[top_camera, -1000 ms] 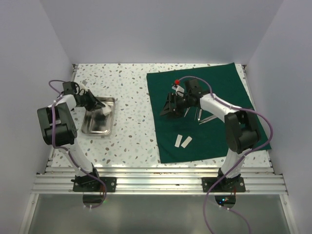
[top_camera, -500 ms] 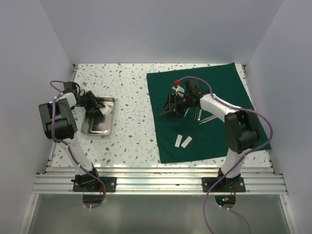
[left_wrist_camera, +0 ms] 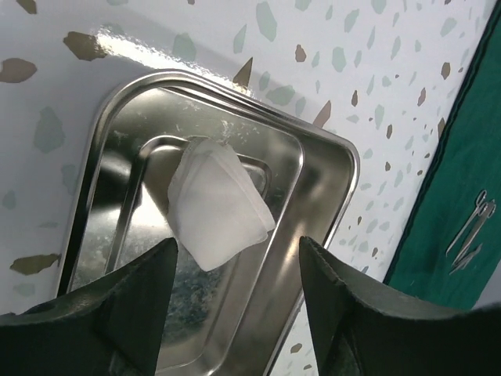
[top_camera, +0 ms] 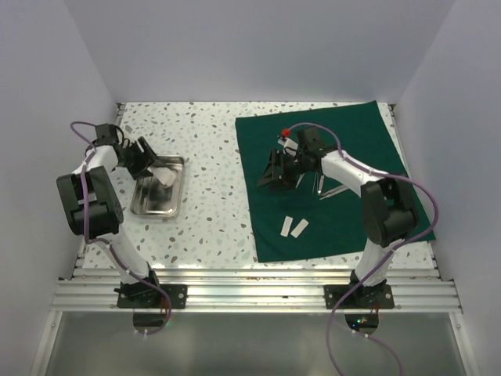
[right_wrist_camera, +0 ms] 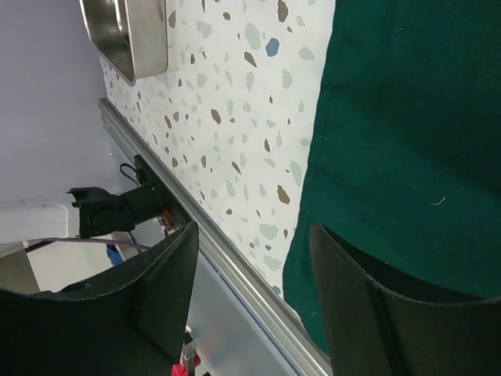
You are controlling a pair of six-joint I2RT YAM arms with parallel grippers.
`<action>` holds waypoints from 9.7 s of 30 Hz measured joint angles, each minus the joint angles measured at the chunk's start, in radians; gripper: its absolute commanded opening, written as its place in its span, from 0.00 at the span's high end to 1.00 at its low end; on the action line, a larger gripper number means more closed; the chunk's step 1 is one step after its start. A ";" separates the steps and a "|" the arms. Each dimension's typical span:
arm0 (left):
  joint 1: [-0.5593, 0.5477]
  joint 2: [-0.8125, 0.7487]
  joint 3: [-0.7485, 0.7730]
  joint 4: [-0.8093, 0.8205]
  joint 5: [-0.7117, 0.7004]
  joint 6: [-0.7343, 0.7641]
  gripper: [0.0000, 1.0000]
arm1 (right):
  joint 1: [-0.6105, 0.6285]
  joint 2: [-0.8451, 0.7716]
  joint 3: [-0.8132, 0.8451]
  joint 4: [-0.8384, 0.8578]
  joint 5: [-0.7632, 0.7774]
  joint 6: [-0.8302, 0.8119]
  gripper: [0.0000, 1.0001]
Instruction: Prepare the surgical pack
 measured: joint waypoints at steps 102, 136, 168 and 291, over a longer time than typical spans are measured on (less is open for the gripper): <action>-0.620 -0.320 -0.281 0.235 0.297 -0.159 0.36 | -0.081 -0.236 -0.442 0.249 0.101 0.248 1.00; -0.648 -0.258 -0.425 0.889 0.590 -0.587 1.00 | 0.042 -0.153 -0.159 0.428 0.002 0.471 1.00; -0.098 -0.316 -0.378 -0.069 -0.132 -0.008 1.00 | -0.018 -0.042 0.034 -0.279 0.219 -0.051 0.45; -0.391 -0.290 -0.208 -0.104 0.079 0.027 0.42 | -0.213 -0.158 -0.321 0.059 0.179 -0.049 1.00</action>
